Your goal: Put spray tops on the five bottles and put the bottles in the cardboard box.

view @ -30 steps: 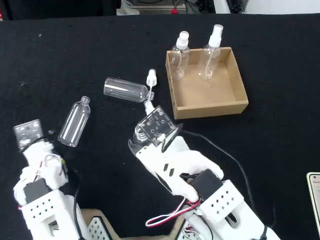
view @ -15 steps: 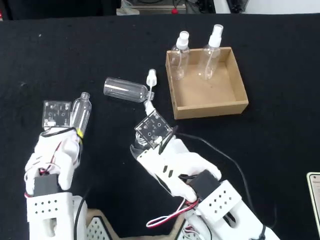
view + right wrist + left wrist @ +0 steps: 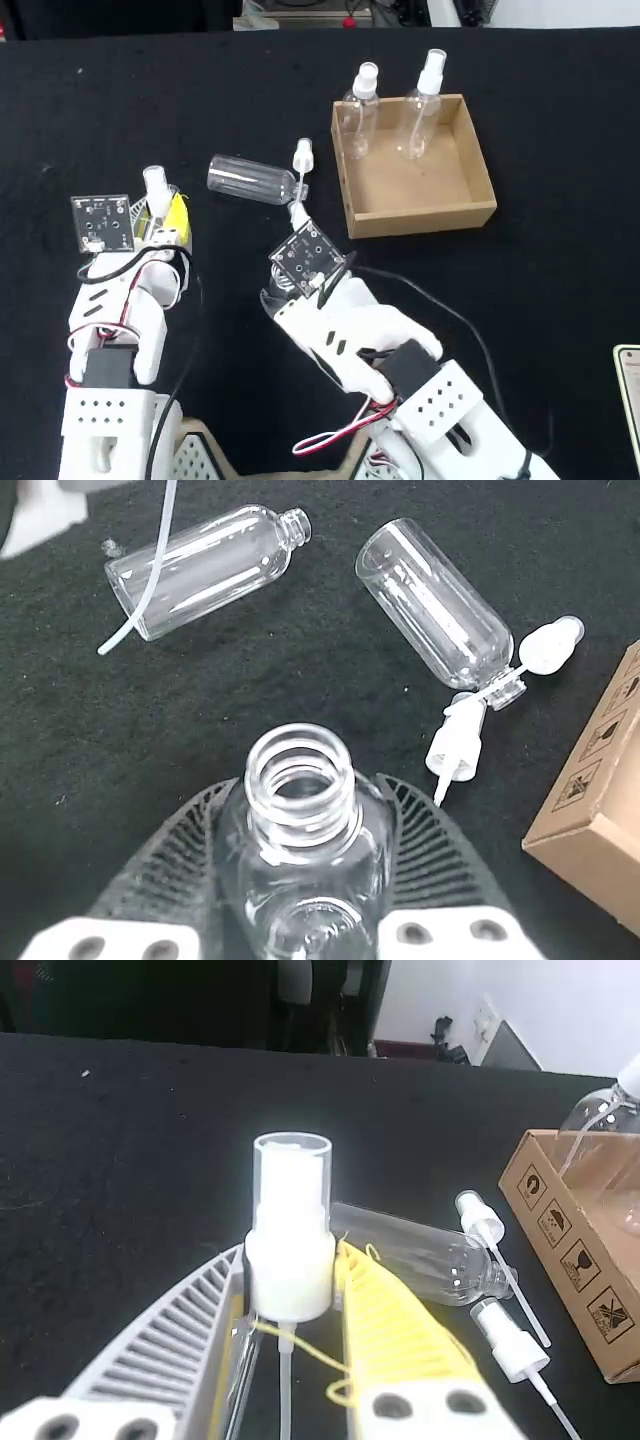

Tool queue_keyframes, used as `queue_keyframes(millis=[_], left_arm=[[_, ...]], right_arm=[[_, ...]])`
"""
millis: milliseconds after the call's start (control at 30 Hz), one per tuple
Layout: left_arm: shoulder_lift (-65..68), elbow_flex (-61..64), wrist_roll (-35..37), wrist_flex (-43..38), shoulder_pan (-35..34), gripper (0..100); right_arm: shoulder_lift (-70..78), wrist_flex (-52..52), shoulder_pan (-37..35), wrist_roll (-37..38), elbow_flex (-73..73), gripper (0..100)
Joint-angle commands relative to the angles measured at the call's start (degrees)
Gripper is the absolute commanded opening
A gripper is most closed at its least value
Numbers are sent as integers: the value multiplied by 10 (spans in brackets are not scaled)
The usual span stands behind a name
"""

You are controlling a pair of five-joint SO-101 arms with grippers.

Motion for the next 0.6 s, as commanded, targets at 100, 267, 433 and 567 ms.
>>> queue_keyframes(millis=[100,267,433,567], left_arm=[[-6,-39,13,-34,29,73],[-2,-81,13,-48,56,73],[-6,-56,83,-48,60,73],[-7,-52,84,-48,57,73]], right_arm=[[-12,-63,-2,5,31,75],[-12,-66,-2,5,34,75],[-12,-67,-2,5,35,75],[-12,-70,-2,4,35,75]])
